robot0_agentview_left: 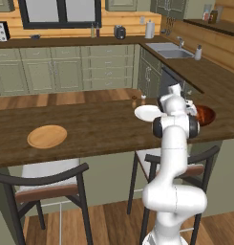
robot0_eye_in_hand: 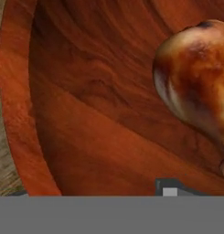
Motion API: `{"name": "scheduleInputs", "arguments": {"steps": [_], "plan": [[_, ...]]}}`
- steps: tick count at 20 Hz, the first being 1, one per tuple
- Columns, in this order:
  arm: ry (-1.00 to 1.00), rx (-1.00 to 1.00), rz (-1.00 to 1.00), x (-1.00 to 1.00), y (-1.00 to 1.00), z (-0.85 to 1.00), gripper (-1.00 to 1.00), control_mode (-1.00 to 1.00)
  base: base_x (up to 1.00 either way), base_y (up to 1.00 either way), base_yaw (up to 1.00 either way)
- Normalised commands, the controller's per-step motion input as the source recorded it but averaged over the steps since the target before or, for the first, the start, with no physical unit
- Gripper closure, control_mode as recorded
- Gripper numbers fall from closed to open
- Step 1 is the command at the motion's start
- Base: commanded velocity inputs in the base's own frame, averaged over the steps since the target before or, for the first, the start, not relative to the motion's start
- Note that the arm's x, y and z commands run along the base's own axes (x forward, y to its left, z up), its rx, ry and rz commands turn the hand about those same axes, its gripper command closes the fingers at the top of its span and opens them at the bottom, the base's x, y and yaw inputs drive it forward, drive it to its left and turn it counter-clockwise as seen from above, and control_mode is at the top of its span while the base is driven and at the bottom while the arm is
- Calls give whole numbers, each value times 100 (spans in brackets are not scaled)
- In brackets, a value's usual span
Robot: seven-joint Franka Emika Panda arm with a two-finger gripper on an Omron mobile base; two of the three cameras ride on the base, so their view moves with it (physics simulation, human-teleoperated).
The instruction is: Pick the chicken drumstick and carrot from their plates and place them in the bowl. Then put the bowl in the fridge.
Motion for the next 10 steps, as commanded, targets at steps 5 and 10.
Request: {"name": "scheduleInputs", "arguments": {"steps": [5, 10], "plan": [[0, 0, 0, -1, 0, 0, 100, -100, 0, 0, 0], [0, 0, 1, -46, 22, 42, 100, -100, 0, 0, 0]]}}
